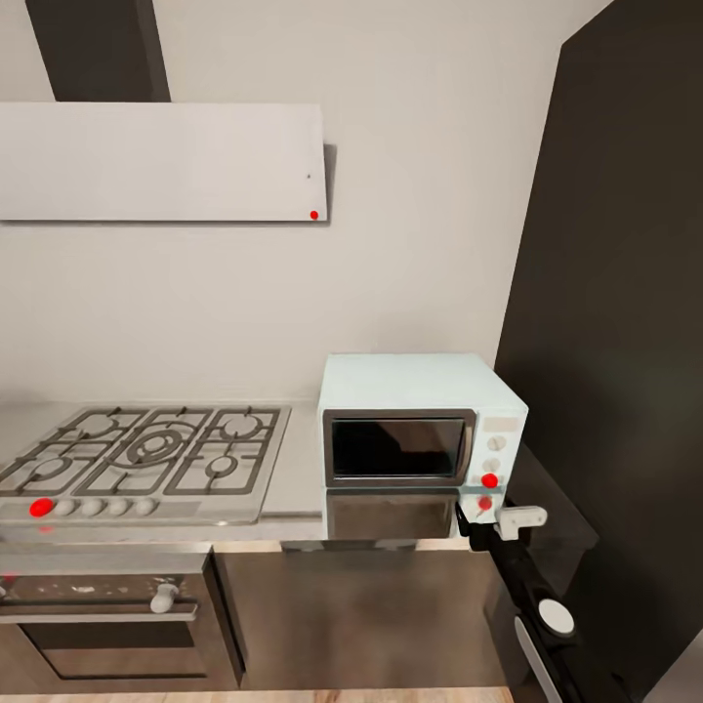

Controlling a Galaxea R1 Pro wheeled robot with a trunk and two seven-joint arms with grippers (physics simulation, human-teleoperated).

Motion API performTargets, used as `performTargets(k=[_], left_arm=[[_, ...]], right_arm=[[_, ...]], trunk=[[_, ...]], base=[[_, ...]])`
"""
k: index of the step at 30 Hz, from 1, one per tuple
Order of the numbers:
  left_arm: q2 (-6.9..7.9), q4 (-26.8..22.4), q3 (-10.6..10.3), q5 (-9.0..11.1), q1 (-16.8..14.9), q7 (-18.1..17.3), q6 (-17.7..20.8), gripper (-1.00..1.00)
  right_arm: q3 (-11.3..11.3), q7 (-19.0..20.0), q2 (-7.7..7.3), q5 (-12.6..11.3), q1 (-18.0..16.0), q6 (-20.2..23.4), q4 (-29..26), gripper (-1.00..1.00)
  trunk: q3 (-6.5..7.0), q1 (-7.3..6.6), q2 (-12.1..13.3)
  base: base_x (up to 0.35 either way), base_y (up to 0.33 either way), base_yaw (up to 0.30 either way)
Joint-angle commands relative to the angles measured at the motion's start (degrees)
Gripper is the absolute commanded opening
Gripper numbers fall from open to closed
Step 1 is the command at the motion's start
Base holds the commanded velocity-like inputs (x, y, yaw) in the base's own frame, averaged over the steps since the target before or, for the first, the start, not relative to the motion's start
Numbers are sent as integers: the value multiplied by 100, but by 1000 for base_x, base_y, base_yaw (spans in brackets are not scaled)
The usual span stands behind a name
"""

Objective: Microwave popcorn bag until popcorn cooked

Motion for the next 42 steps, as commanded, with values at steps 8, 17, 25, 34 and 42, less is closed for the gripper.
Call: performTargets(k=[8,17,25,34,42], left_arm=[[0,3,28,2,-4,0,-9,100],[0,3,28,2,-4,-2,-11,100],[0,3,28,2,-4,-1,-12,100],[0,3,28,2,-4,4,-12,100],[0,3,28,2,-4,4,-12,100]], right_arm=[[6,-1,-4,-5,-5,-16,46,100],[-10,-44,-4,-5,-5,1,46,100],[-19,-45,-4,-5,-5,2,46,100],[-45,-45,-4,-5,-5,2,46,100],[-45,-45,-4,-5,-5,-7,46,100]], trunk=[[-10,2,-9],[-10,2,-9],[-10,2,-9],[-10,2,-9],[-10,2,-9]], base=[[143,1,0],[54,0,0],[59,0,0],[80,-28,0],[62,-41,0]])
